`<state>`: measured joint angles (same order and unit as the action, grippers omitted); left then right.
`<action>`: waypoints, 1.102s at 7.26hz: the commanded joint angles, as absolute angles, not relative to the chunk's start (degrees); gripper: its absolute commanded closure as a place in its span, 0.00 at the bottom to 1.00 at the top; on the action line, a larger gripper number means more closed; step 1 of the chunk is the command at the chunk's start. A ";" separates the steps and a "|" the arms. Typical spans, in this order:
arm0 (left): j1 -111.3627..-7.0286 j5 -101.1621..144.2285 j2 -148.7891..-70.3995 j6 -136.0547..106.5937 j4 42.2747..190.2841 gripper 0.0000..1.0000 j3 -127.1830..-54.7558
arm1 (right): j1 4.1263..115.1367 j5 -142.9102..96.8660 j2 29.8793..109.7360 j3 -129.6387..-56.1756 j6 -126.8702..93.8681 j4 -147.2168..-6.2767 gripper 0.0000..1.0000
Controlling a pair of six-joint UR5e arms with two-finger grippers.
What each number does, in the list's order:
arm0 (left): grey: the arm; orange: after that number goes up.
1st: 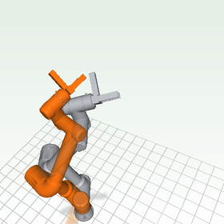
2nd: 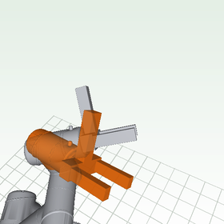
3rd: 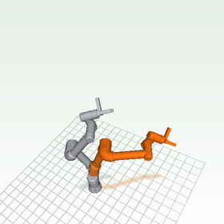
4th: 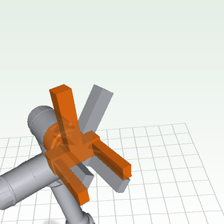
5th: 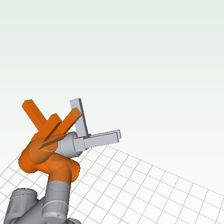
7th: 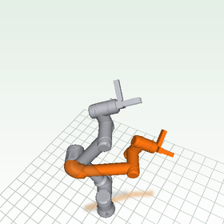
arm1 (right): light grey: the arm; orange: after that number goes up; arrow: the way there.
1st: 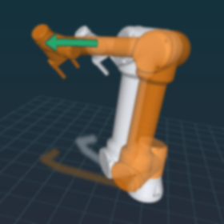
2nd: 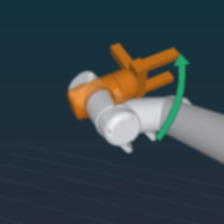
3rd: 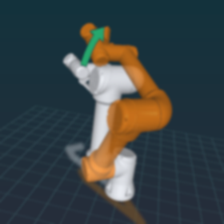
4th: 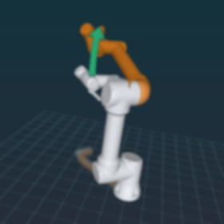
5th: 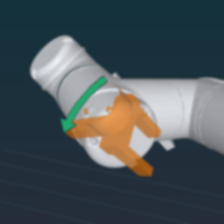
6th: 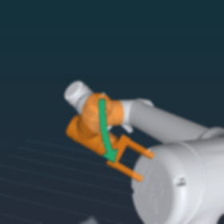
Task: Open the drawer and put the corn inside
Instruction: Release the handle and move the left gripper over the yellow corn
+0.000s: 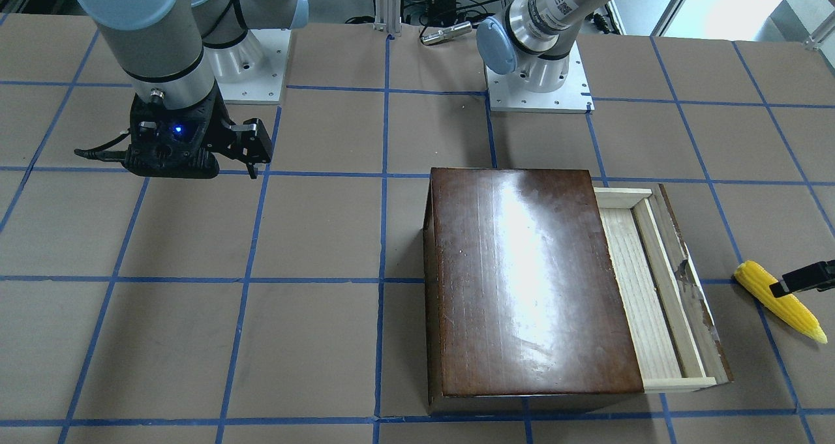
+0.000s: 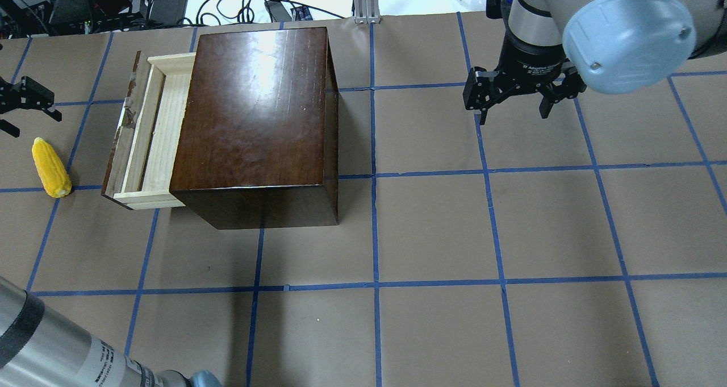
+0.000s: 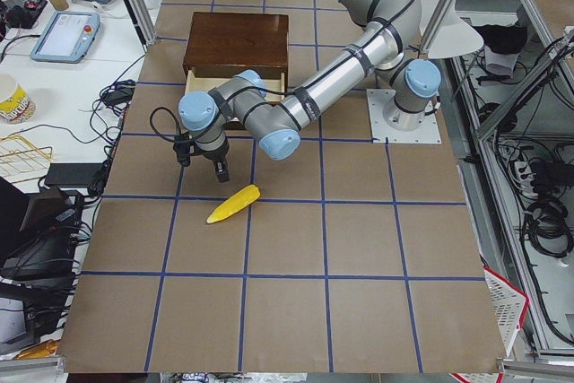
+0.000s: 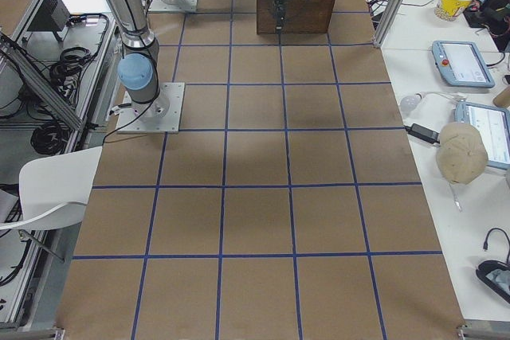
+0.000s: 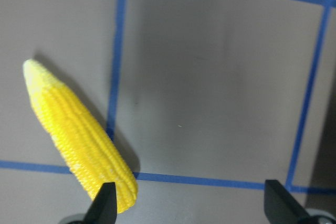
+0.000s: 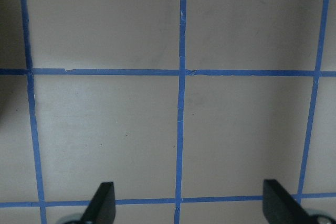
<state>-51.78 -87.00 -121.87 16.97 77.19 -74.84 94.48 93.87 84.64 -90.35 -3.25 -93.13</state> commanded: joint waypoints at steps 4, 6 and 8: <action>-50.36 -94.96 -126.81 9.76 72.63 0.00 -75.41 | 94.48 93.87 84.64 -90.35 -3.25 -93.08 0.00; -50.36 -96.15 -128.93 9.32 70.49 0.00 -75.59 | 94.48 93.87 84.64 -90.35 -3.25 -93.08 0.00; -50.36 -96.15 -130.51 9.31 69.53 0.00 -75.67 | 94.48 93.87 84.64 -90.35 -3.25 -93.08 0.00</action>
